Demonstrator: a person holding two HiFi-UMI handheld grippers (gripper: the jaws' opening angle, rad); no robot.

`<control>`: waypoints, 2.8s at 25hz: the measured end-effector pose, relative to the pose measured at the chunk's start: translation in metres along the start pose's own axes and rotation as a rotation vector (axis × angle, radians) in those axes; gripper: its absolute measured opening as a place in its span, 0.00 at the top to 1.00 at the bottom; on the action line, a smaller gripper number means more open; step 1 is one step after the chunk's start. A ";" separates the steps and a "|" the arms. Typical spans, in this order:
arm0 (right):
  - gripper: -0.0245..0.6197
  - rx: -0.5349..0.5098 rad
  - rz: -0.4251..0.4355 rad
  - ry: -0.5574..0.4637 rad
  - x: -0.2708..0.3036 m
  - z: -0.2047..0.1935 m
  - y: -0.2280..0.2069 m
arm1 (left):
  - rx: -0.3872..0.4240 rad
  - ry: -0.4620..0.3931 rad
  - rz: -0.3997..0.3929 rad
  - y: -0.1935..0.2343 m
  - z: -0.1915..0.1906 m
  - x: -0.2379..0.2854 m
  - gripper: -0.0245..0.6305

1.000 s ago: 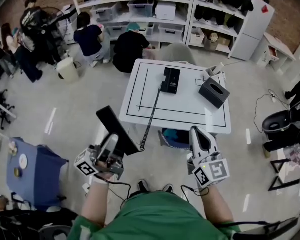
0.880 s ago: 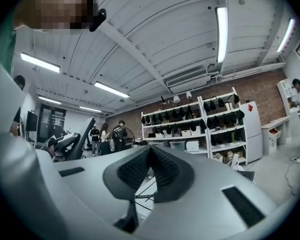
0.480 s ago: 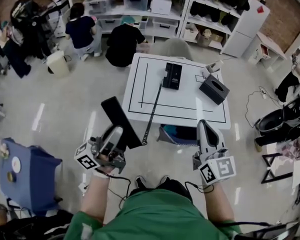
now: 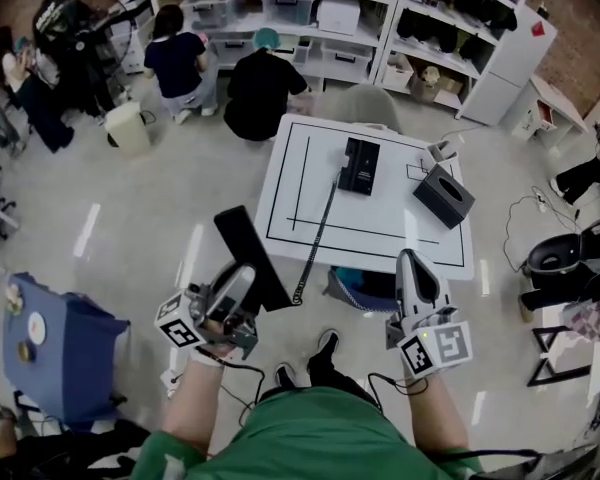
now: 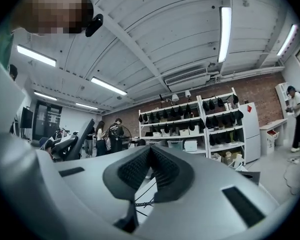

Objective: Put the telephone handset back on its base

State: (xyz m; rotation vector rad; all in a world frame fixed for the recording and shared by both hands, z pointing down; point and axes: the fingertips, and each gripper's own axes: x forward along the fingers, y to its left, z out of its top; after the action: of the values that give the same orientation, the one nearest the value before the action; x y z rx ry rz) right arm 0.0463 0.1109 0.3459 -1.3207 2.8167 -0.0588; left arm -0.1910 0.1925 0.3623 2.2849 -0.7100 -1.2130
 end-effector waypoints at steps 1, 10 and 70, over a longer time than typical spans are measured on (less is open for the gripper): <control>0.93 0.009 0.010 -0.005 0.006 0.000 -0.003 | 0.008 0.003 0.009 0.002 0.001 0.003 0.83; 0.93 0.086 0.072 -0.052 0.065 0.006 -0.065 | 0.050 -0.005 0.036 0.039 0.008 0.058 0.83; 0.93 0.124 -0.498 0.117 0.197 -0.058 -0.226 | -0.458 0.412 0.124 0.480 -0.079 0.202 0.83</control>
State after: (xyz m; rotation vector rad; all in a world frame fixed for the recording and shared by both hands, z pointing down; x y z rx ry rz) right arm 0.0915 -0.1841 0.4120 -2.0021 2.4426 -0.3243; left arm -0.1364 -0.2889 0.5681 1.9771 -0.3669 -0.7191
